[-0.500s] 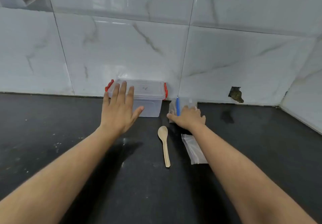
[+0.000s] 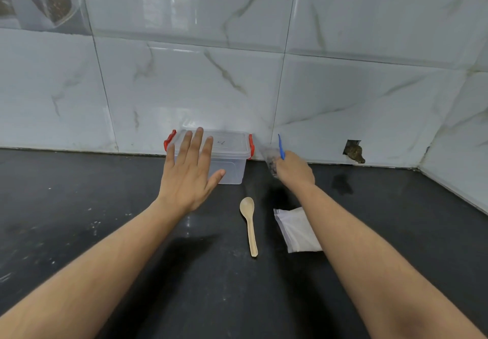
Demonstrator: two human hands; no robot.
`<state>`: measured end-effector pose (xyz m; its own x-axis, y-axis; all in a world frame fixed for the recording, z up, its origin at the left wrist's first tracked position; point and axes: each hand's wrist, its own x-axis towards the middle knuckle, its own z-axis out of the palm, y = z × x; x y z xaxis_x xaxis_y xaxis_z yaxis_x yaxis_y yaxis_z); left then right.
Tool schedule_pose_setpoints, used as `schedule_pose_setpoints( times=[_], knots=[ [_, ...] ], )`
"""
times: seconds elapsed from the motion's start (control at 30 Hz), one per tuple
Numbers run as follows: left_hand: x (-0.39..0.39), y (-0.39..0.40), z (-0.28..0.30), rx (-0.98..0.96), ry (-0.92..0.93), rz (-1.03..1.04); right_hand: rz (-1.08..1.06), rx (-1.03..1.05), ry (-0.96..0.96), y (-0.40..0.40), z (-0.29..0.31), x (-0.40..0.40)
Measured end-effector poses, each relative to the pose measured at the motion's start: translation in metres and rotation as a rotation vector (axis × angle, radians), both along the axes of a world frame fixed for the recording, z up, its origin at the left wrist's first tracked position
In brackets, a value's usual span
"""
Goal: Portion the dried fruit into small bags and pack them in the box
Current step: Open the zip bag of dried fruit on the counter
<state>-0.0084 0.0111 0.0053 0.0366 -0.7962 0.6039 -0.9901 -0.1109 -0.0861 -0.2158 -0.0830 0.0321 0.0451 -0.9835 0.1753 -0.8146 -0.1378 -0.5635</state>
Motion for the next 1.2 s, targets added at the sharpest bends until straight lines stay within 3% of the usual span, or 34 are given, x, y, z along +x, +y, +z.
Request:
schedule_pose_setpoints(
  times=[0.2,0.37,0.43,0.5,0.57,0.67,0.77,0.87,1.1,1.2],
  knots=[
    [-0.01,0.029,0.002,0.011,0.016,-0.049,0.129,-0.124,-0.333,0.041,0.045,0.007],
    [-0.008,0.072,-0.012,0.04,0.271,-0.059,0.381,-0.185,-0.341,0.106,0.055,0.026],
    [-0.006,0.089,-0.007,-0.003,0.52,-0.092,0.469,-0.195,-0.265,0.13,0.045,0.036],
    [-0.003,0.105,0.003,-0.093,0.902,-0.156,0.534,-0.215,-0.194,0.149,0.03,0.042],
    [-0.001,0.122,0.011,-0.173,1.078,-0.208,0.607,-0.197,-0.149,0.167,0.013,0.042],
    [0.0,0.148,0.018,-0.211,1.028,-0.264,0.782,-0.131,-0.106,0.187,-0.006,0.033],
    [0.0,0.162,0.019,-0.125,0.947,-0.355,0.852,-0.079,-0.062,0.196,-0.008,0.018],
    [-0.002,0.167,0.011,-0.034,0.785,-0.386,0.762,-0.015,-0.093,0.199,-0.007,0.005],
    [-0.007,0.167,-0.002,0.001,0.292,-0.413,0.52,-0.087,-0.262,0.197,-0.012,-0.019],
    [-0.005,0.169,0.007,0.011,0.276,-0.354,0.461,-0.142,-0.32,0.196,-0.01,-0.021]
  ],
)
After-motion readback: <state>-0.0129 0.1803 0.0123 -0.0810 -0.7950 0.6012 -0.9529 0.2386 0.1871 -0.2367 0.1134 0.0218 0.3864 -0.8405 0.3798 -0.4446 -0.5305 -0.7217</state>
